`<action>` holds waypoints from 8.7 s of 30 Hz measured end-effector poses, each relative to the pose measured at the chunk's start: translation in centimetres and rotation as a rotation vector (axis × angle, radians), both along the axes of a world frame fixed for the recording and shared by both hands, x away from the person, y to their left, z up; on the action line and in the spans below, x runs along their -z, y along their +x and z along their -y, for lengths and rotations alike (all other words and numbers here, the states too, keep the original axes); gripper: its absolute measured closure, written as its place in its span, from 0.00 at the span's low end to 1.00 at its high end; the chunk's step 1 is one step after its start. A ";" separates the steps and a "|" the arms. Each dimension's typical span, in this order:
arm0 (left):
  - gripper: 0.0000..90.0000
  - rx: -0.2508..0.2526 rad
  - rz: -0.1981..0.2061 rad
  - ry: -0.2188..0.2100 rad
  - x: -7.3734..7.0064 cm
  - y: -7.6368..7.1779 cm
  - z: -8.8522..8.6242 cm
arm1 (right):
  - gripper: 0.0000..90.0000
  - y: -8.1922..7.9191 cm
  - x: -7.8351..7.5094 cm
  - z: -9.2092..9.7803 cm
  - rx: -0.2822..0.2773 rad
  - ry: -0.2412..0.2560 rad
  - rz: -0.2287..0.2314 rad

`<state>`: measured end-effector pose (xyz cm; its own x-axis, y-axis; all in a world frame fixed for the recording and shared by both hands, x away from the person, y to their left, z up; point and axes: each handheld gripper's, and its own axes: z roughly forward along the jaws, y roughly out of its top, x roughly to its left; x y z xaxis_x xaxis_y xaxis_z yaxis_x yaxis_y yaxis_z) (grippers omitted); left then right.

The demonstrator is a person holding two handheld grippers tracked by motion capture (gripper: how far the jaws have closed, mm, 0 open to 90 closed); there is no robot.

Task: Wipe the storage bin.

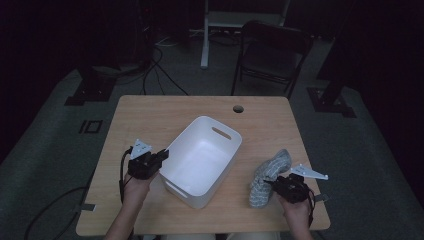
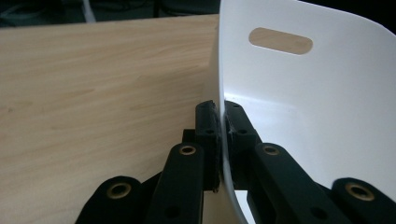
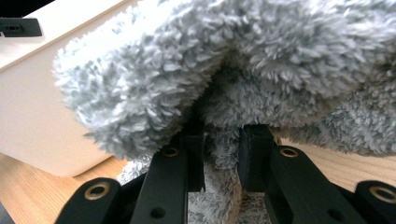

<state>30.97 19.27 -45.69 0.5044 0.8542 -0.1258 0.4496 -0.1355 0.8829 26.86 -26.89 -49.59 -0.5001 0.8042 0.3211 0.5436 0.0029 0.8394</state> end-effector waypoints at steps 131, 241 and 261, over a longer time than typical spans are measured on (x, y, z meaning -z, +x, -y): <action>0.94 0.155 0.067 0.106 0.0 0.7 -0.4 | 0.84 6.3 -2.7 -7.0 -0.022 -0.007 0.087; 0.92 0.149 0.079 0.116 0.0 0.7 0.2 | 0.84 6.9 3.9 -8.8 -0.056 -0.107 -0.096; 0.93 0.142 0.074 0.115 0.0 0.7 0.3 | 0.84 3.4 -4.0 -8.3 -0.135 -0.024 0.104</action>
